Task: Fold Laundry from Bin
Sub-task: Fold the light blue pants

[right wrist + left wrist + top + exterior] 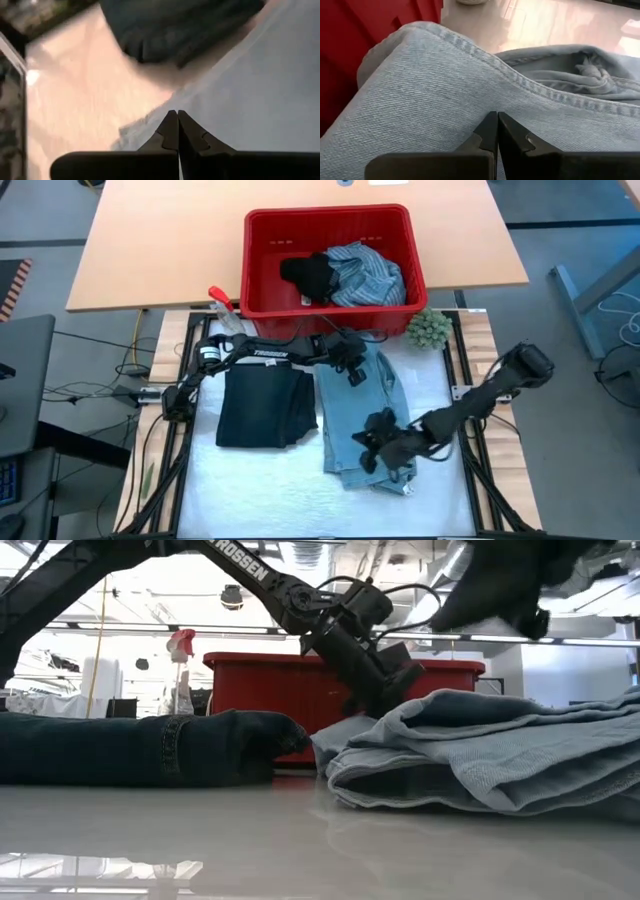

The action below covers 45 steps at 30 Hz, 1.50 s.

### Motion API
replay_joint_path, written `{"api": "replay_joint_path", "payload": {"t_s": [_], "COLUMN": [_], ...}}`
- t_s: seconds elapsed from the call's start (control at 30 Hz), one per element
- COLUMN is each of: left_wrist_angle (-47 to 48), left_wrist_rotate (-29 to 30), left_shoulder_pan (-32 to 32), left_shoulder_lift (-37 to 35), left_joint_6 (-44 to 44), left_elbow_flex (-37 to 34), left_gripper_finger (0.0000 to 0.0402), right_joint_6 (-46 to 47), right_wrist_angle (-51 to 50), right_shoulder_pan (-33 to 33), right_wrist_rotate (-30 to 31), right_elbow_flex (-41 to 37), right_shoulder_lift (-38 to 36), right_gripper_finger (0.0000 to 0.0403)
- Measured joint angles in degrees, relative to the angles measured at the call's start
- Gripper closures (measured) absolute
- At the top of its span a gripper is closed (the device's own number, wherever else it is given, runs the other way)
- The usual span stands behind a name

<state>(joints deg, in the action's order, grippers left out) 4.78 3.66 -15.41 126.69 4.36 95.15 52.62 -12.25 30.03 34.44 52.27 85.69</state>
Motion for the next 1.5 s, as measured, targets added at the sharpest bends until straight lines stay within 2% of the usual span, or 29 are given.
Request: {"api": "replay_joint_path", "payload": {"t_s": [0.07, 0.23, 0.47, 0.6, 0.7, 0.8, 0.93, 1.03, 1.13, 1.33, 1.5], "left_wrist_angle": [0.9, 4.0, 6.1, 6.8, 6.6, 5.4, 4.9, 5.3, 5.3, 12.2, 20.1], "left_wrist_rotate": [-0.2, -0.8, -1.0, -2.0, -2.6, -3.5, -5.1, -5.5, -4.5, 2.3, 10.0], "left_shoulder_pan": [0.0, 0.0, 0.0, 0.1, 0.1, 0.0, 0.2, 1.4, 3.8, 8.5, 12.4], "left_shoulder_lift": [0.0, 0.0, 0.0, 0.0, 0.0, 0.0, 0.0, 0.0, 0.0, -2.2, -6.4], "left_joint_6": [0.0, -1.9, -3.6, -3.1, -2.4, -1.2, 3.5, 6.2, 7.4, 5.1, 3.6], "left_elbow_flex": [0.0, 0.0, -0.6, -0.8, -0.8, -0.8, -0.8, -0.8, -0.8, -0.9, -0.9], "left_gripper_finger": [0.0401, 0.0401, 0.0401, 0.0401, 0.0401, 0.0401, 0.0401, 0.0401, 0.0401, 0.0401, 0.0401], "right_joint_6": [0.8, 8.3, 19.8, 23.0, 25.8, 25.4, 24.9, 28.5, 30.4, 28.7, 31.2], "right_wrist_angle": [2.9, 5.4, 4.5, 2.4, -4.0, -15.6, -32.0, -38.7, -35.4, -12.1, -11.8], "right_shoulder_pan": [-1.5, -1.5, 5.7, 9.6, 11.2, 12.2, 12.9, 12.5, 12.1, 13.0, 18.1], "right_wrist_rotate": [-2.8, -4.0, -4.1, -4.8, -5.4, -5.4, 1.9, 5.0, 3.9, -1.3, -7.2], "right_elbow_flex": [0.0, 0.1, 4.8, 9.9, 13.4, 17.0, 20.2, 18.0, 11.8, 1.2, 0.1], "right_shoulder_lift": [3.5, 10.6, 20.8, 25.2, 25.6, 22.7, 16.3, 12.2, 10.0, 11.2, 12.8], "right_gripper_finger": [0.0385, 0.0385, 0.0385, 0.0385, 0.0385, 0.0385, 0.0385, 0.0385, 0.0385, 0.0385, 0.0385]}}
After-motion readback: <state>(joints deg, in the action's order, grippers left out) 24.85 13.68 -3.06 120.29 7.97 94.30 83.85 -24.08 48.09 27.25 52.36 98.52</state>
